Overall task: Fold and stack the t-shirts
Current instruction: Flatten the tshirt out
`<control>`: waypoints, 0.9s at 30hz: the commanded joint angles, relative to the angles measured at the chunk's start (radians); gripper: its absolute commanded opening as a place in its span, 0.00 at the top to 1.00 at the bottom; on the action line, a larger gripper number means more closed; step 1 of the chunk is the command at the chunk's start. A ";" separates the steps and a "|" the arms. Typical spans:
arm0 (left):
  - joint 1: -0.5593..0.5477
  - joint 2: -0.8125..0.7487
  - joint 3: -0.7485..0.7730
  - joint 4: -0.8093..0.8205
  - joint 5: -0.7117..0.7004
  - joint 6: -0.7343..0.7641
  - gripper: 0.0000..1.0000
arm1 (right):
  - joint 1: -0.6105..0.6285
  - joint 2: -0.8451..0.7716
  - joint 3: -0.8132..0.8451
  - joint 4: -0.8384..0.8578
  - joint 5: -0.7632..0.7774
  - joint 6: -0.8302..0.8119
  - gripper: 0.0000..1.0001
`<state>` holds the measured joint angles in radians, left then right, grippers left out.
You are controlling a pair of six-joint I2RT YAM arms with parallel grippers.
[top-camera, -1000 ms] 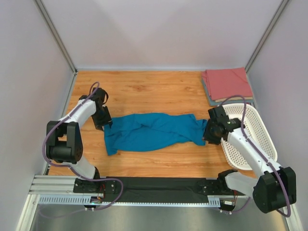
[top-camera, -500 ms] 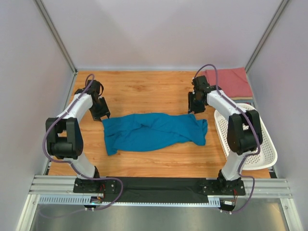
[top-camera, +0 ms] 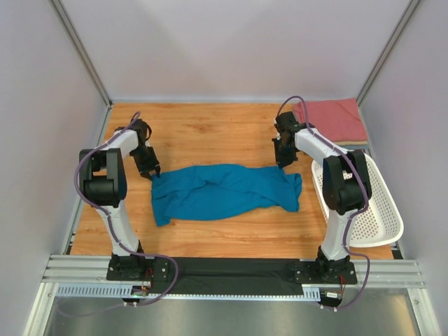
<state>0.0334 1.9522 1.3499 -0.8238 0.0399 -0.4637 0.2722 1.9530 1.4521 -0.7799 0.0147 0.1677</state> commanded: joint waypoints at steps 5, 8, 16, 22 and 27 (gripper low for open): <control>0.002 0.028 0.052 0.009 0.064 0.031 0.95 | -0.008 -0.068 0.051 -0.008 0.106 0.021 1.00; 0.002 0.008 0.063 -0.009 0.054 0.037 1.00 | -0.007 -0.123 0.070 -0.031 0.116 0.024 1.00; 0.002 -0.134 0.069 -0.046 -0.038 0.020 1.00 | -0.008 -0.368 0.025 -0.067 0.140 0.041 1.00; 0.002 -0.199 0.039 -0.049 -0.086 0.017 1.00 | -0.008 -0.522 -0.103 -0.050 0.145 0.064 1.00; 0.002 -0.208 -0.003 -0.015 -0.046 0.020 1.00 | -0.013 -0.514 -0.159 0.036 0.012 0.044 0.80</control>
<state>0.0334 1.7702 1.3685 -0.8501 -0.0105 -0.4435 0.2653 1.4010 1.3228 -0.8188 0.1127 0.2173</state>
